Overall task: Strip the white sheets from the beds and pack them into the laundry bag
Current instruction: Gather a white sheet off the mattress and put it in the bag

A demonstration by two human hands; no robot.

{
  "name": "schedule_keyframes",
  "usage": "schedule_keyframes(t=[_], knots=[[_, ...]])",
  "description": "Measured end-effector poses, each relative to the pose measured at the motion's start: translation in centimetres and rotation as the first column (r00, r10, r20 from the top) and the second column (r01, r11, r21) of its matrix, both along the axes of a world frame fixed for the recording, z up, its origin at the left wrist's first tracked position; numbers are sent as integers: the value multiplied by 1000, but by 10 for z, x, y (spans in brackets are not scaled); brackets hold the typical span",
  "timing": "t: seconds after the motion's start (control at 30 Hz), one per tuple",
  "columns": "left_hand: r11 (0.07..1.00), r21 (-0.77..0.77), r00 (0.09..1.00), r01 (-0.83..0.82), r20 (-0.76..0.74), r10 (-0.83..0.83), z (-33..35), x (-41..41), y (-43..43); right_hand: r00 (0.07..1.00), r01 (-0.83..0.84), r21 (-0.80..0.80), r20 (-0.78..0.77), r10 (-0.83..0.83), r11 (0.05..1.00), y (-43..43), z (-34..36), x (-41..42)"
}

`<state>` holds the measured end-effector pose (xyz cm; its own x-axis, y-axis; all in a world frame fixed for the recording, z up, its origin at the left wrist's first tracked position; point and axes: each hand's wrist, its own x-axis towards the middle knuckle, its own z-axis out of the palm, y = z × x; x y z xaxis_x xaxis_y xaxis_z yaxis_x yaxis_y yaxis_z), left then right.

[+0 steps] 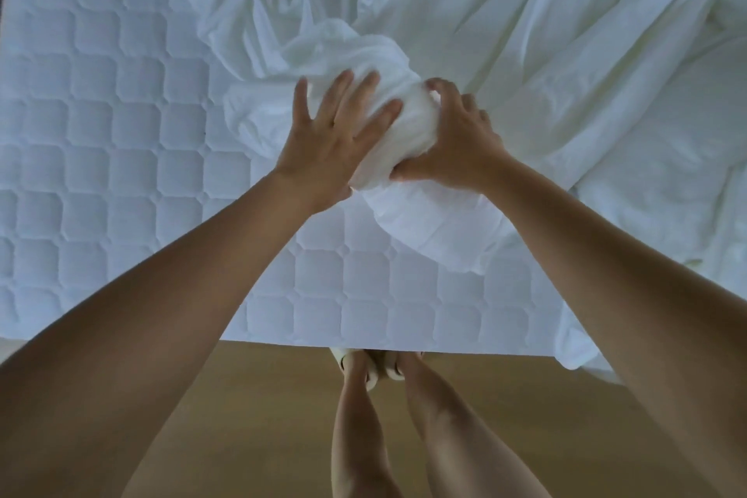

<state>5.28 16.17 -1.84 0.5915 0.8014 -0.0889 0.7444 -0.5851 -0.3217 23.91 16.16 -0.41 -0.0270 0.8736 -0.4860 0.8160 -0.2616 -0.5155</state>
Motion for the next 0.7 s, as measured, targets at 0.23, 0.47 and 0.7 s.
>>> schedule_keyframes(t=[0.23, 0.47, 0.7], knots=[[984, -133, 993, 119, 26, -117, -8, 19, 26, 957, 93, -161, -257, -132, 983, 7, -1, 20], [927, -210, 951, 310, 91, -297, 22, -12, 32, 843, 110, -350, -462, -274, 930, -3, -8, 1], [774, -625, 945, 100, -184, -271, 55, -77, -14, 705, -285, -546, -676, -214, 788, -55, -25, -75]])
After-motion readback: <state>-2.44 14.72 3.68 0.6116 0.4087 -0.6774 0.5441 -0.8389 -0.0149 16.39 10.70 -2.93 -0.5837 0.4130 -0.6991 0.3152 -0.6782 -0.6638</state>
